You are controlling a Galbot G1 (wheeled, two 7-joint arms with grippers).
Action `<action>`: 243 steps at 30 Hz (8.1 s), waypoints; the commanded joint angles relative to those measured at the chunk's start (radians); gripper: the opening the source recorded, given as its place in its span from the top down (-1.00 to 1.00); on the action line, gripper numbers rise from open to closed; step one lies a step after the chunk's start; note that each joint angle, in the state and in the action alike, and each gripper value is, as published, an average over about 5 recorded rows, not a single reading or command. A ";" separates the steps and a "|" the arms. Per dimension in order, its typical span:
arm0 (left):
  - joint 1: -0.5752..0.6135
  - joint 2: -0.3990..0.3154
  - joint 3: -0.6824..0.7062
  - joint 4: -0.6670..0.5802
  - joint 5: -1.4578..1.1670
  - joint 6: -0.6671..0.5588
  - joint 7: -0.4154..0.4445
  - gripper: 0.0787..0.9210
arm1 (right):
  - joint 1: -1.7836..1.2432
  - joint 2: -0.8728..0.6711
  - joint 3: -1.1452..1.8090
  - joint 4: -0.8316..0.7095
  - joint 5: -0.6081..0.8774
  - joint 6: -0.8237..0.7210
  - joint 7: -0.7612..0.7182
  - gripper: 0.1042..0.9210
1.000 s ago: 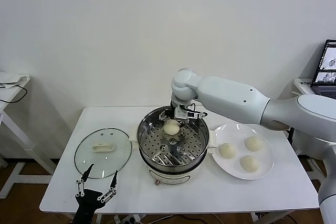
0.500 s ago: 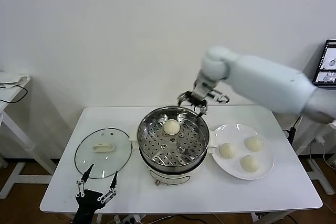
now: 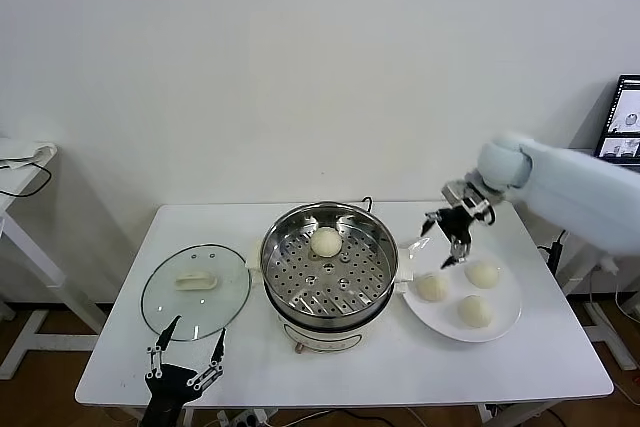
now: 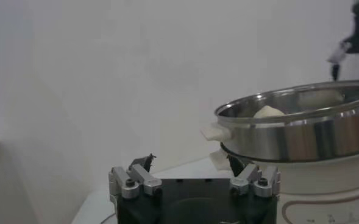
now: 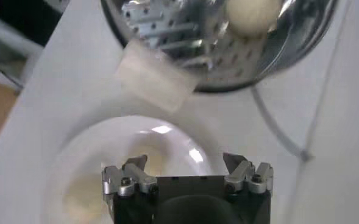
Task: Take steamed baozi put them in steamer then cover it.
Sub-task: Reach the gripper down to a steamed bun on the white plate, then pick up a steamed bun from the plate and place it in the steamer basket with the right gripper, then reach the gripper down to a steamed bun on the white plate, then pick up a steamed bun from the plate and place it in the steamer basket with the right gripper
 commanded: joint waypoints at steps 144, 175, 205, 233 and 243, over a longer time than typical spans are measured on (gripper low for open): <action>-0.008 0.005 -0.003 0.036 -0.022 -0.034 -0.009 -0.77 | -0.236 -0.234 0.101 0.069 -0.144 -0.051 0.043 -0.76; -0.013 0.009 -0.015 0.041 -0.026 -0.041 -0.008 -0.77 | -0.078 -0.191 0.054 0.168 -0.142 -0.033 0.102 -0.33; -0.005 0.017 -0.006 0.027 -0.027 -0.047 -0.008 -0.77 | 0.305 0.278 -0.096 0.558 -0.455 0.662 0.092 -0.34; -0.017 0.007 -0.006 0.042 -0.029 -0.059 -0.007 -0.77 | 0.146 0.321 -0.098 0.489 -0.624 0.751 0.172 -0.40; -0.022 0.008 -0.007 0.052 -0.029 -0.065 -0.006 -0.77 | 0.163 0.294 -0.048 0.468 -0.612 0.727 0.185 -0.75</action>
